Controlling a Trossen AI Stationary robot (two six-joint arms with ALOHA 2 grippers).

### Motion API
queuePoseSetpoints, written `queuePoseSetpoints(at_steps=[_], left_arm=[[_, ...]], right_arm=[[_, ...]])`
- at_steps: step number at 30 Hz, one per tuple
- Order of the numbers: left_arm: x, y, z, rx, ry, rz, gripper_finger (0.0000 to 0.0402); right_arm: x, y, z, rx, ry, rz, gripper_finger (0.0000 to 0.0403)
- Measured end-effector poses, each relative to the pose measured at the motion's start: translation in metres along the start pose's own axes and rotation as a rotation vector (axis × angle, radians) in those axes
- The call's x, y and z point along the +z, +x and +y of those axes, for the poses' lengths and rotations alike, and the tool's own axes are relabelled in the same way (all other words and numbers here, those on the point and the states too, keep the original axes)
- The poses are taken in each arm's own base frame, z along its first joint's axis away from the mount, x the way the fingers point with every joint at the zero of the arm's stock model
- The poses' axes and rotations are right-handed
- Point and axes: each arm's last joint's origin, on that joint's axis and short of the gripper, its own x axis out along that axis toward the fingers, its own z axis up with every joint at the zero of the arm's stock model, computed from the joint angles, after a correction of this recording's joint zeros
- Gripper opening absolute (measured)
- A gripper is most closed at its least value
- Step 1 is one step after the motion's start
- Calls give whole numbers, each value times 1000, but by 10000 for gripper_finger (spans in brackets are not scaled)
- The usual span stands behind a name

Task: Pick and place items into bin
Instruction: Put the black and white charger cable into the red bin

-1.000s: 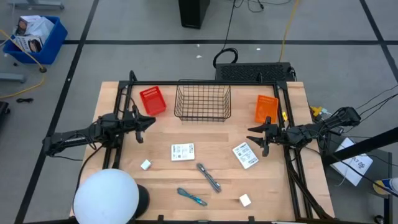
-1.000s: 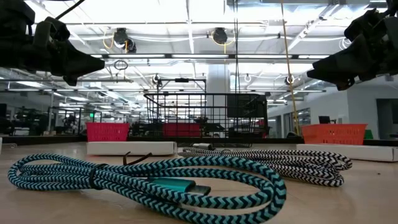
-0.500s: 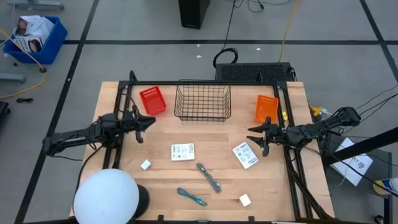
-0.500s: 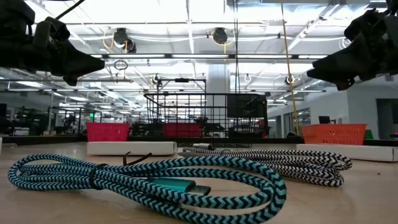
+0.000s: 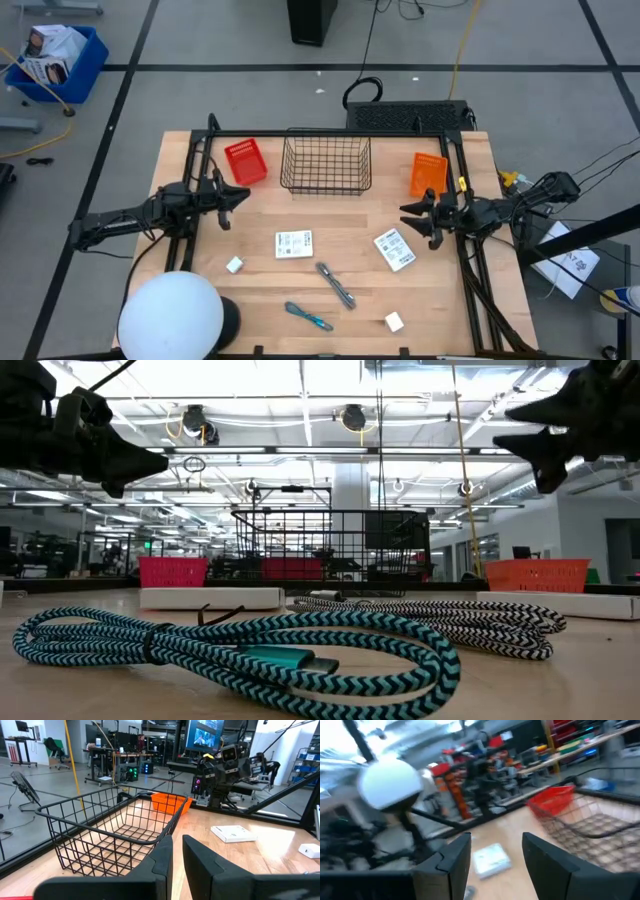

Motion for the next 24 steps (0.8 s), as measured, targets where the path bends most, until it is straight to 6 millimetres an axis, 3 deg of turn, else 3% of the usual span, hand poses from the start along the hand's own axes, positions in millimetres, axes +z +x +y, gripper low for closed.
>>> queuePoseSetpoints(at_steps=[9, 13, 18, 24], left_arm=[[0, 0, 0, 0, 0, -1, 47], [0, 0, 0, 0, 0, 0, 47], [0, 0, 0, 0, 0, 0, 47], [0, 0, 0, 0, 0, -1, 47]], right_arm=[[16, 5, 10, 114, 58, -151, 169], [-1, 18, 11, 99, 42, -6, 169], [-3, 53, 35, 92, 2, 147, 169], [-29, 107, 73, 51, -68, 396, 169]])
